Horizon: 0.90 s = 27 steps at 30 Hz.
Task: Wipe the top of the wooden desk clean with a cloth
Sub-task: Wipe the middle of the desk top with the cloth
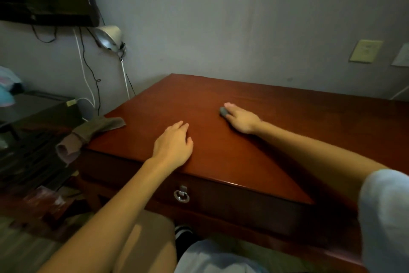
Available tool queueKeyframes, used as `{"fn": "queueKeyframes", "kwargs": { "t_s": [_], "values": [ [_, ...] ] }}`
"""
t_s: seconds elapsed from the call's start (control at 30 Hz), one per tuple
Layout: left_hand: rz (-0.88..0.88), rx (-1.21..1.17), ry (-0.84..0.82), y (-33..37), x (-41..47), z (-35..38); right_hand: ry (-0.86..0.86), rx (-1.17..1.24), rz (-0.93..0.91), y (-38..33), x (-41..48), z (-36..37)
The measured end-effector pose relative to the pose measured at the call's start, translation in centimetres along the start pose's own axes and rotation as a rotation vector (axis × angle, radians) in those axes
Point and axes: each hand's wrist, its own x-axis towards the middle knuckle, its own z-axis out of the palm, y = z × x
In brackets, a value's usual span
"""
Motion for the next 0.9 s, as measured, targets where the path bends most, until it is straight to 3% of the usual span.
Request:
{"fn": "queueKeyframes", "kwargs": {
  "t_s": [0.2,0.3,0.4,0.57,0.7,0.8,0.9],
  "values": [
    [-0.072,0.022,-0.050,-1.9,2.5,0.1,-0.033,0.009,-0.604,-7.0,-10.1,2.5],
    [-0.067,0.019,-0.070,-1.9,3.1,0.1,-0.065,0.038,-0.719,-5.0,-13.7,1.6],
    [-0.043,0.019,-0.072,-1.5,3.6,0.2,-0.088,0.048,-0.631,-1.3,-13.0,0.4],
    [-0.035,0.092,-0.066,-1.1,3.6,1.2,-0.005,0.028,-0.209,6.8,-4.5,-0.9],
    [-0.073,0.119,-0.097,-1.2,3.8,1.5,0.044,0.004,0.041,6.2,2.2,-1.0],
    [-0.076,0.103,-0.094,-1.1,3.8,1.4,0.038,0.013,-0.001,1.7,4.4,-0.1],
    [-0.091,0.079,-0.078,-1.3,3.9,1.3,-0.029,0.032,-0.216,-3.1,2.5,1.4]
  ]
}}
